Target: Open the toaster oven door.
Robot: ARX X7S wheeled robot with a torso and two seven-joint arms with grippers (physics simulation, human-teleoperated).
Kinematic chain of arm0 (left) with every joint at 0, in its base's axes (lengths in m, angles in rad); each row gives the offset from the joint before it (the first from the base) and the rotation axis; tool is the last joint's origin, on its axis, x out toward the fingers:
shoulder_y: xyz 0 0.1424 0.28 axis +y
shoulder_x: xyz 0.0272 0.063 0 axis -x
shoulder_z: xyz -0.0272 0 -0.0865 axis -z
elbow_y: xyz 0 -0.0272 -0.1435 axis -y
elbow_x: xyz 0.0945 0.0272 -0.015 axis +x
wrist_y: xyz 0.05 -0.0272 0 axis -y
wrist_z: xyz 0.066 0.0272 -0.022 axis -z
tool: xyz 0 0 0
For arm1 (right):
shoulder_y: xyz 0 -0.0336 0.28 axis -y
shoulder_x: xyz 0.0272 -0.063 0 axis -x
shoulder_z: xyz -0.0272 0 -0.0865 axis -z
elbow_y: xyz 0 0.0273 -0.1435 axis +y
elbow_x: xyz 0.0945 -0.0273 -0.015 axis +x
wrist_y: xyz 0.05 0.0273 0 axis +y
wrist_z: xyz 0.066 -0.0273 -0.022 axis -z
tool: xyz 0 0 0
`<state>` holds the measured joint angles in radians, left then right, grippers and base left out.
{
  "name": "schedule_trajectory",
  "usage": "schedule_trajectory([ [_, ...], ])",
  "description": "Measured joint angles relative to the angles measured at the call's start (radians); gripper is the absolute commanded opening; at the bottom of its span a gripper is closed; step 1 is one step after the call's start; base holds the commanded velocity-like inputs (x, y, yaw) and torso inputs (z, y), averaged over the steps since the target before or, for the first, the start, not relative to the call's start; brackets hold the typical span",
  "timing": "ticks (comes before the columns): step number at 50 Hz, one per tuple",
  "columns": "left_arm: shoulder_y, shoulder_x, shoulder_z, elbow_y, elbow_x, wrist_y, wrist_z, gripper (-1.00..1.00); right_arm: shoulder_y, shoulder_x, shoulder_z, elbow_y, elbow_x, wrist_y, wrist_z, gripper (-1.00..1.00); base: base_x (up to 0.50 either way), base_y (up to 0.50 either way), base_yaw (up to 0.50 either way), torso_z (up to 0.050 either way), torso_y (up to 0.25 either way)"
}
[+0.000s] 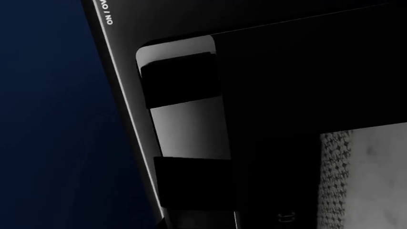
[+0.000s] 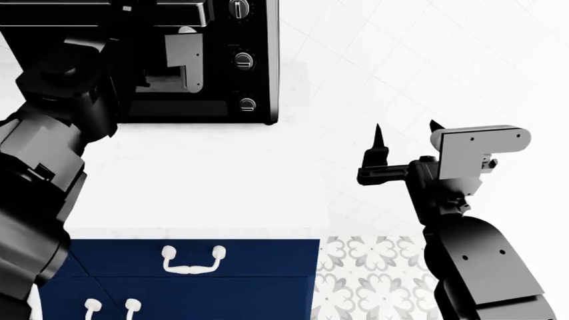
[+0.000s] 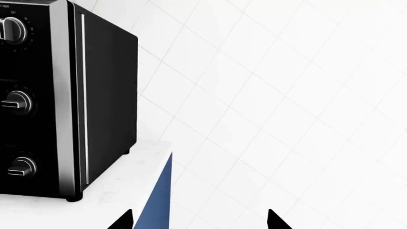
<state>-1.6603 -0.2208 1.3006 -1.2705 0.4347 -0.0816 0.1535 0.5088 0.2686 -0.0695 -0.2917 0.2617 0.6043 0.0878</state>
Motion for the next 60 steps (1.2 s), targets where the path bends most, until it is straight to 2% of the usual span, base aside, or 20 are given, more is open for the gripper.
schedule_trajectory([
  [30,0.130,-0.425,-0.003,0.873,0.090,-0.282,0.196,-1.00,-0.003,-0.001,-0.003,-0.001,0.022,-0.016,0.005,1.00,0.00,0.00,0.00,0.000,0.000],
  [60,0.236,-0.686,-0.006,1.375,0.037,-0.465,0.289,-1.00,-0.004,0.005,-0.014,-0.022,0.039,-0.009,0.019,1.00,0.00,0.00,0.00,0.000,0.000],
])
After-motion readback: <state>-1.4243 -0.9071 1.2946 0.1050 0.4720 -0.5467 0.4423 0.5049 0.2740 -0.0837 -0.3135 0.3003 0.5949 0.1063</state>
